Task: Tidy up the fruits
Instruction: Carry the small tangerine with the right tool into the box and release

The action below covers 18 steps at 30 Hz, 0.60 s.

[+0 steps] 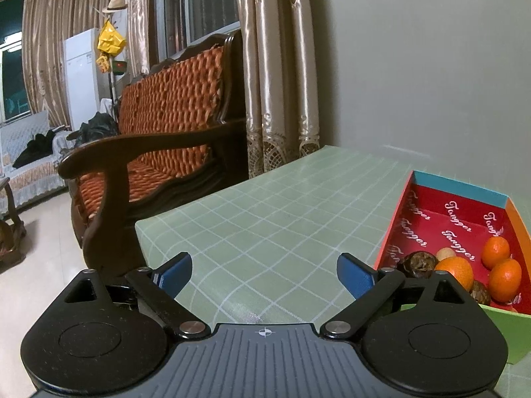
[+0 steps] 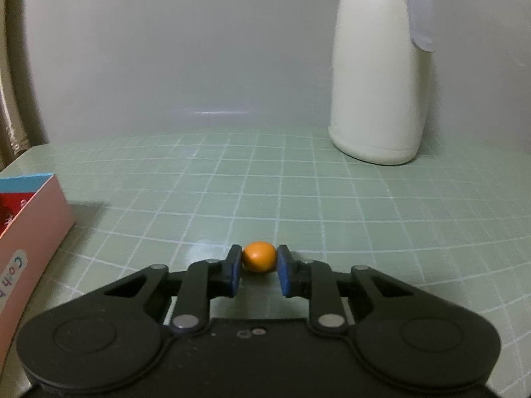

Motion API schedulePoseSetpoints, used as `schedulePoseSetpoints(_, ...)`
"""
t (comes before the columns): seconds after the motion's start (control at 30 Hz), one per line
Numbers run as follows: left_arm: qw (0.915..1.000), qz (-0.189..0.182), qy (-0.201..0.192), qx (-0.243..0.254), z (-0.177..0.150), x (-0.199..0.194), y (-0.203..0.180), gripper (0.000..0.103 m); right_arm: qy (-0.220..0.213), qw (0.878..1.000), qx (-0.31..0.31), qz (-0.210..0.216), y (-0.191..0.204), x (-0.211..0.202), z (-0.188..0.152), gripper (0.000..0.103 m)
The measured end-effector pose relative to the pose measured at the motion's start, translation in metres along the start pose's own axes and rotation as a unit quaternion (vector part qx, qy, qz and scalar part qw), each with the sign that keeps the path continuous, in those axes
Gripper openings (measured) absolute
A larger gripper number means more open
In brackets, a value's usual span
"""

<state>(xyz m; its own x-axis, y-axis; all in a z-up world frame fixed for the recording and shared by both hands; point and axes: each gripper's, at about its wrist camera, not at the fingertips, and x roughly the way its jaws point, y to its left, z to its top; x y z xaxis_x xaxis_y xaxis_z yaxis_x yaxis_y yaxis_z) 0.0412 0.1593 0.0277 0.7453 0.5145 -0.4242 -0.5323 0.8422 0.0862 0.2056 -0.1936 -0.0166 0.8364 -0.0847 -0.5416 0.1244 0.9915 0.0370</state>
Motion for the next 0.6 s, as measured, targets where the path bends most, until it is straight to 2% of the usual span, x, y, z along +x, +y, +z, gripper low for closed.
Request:
schedulePoseSetpoints(0.2,1.0000,0.002,0.000,0.003,-0.001,0.000,-0.001,0.094,-0.007,1.000,-0.021,0.021,0.017,-0.008,-0.002,0.021)
schedulePoseSetpoints(0.6,0.9999,0.010,0.003,0.007,-0.004,-0.001,0.001,0.094,-0.031,0.993,-0.064,0.098,0.058,-0.036,-0.005,0.021)
